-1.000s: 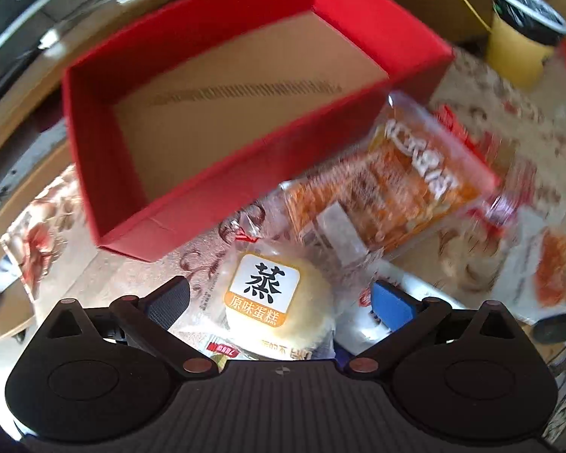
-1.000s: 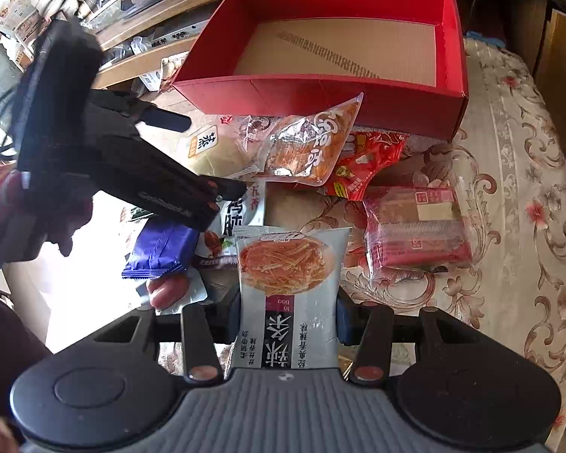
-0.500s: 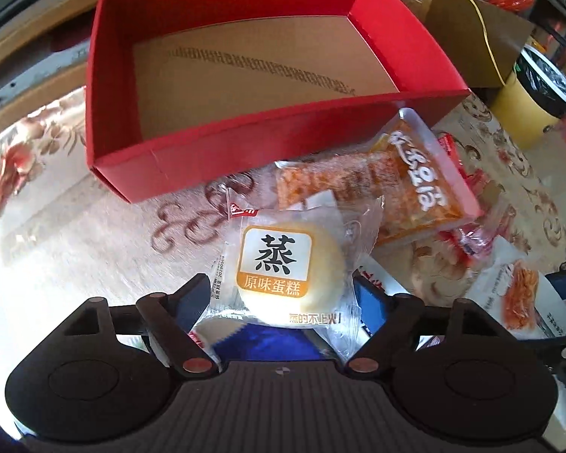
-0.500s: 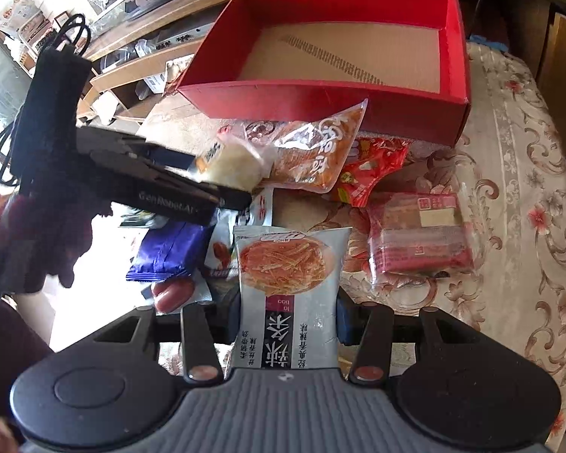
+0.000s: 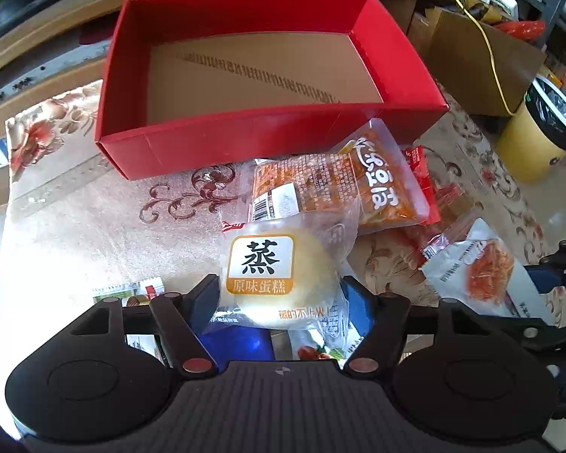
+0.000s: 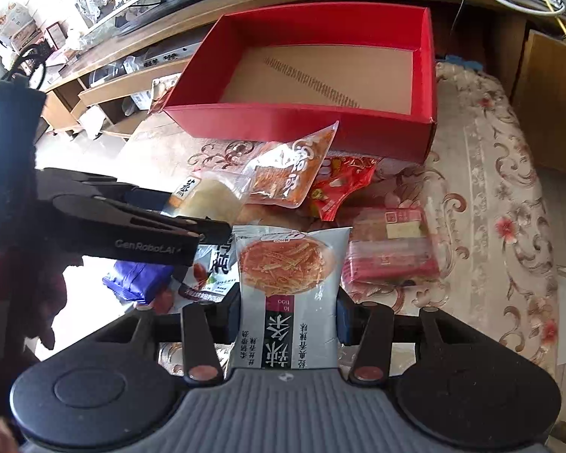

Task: Organize snacks
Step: 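Carry the steamed cake and spicy-strip packet with both grippers over the red box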

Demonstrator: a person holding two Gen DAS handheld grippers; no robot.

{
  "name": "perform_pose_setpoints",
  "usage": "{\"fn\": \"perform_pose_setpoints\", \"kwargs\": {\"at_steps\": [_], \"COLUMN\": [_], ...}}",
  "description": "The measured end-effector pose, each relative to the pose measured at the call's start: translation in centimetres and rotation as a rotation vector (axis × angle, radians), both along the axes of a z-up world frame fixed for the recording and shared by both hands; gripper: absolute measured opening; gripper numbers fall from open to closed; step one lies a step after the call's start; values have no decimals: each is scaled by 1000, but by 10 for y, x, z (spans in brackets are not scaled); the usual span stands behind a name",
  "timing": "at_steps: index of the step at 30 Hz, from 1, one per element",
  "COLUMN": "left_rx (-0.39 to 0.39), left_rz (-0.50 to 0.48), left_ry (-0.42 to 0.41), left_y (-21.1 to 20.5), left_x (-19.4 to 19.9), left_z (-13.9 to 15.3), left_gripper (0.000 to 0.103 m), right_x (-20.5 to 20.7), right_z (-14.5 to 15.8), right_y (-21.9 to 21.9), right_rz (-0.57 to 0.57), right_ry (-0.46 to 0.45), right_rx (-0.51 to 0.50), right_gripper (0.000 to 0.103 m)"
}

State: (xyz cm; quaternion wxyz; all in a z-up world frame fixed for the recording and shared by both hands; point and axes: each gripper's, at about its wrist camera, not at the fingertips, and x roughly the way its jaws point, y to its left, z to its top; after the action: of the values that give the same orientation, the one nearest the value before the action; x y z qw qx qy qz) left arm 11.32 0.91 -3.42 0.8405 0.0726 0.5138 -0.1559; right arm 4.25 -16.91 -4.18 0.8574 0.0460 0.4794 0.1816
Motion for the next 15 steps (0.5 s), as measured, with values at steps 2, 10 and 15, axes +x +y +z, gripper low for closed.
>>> {"fn": "perform_pose_setpoints", "kwargs": {"at_steps": [2, 10, 15], "left_rx": [-9, -29, -32], "left_rz": [1, 2, 53], "left_ry": [-6, -3, 33], "left_y": [-1, -2, -1], "left_x": [-3, -13, 1], "left_z": [3, 2, -11], "left_gripper": [73, 76, 86], "right_x": [0, 1, 2], "right_z": [0, -5, -7], "right_y": [2, 5, 3], "right_rz": [0, 0, -8], "right_ry": [-5, 9, 21], "right_rx": [-8, -30, -33], "right_gripper": [45, 46, 46]}}
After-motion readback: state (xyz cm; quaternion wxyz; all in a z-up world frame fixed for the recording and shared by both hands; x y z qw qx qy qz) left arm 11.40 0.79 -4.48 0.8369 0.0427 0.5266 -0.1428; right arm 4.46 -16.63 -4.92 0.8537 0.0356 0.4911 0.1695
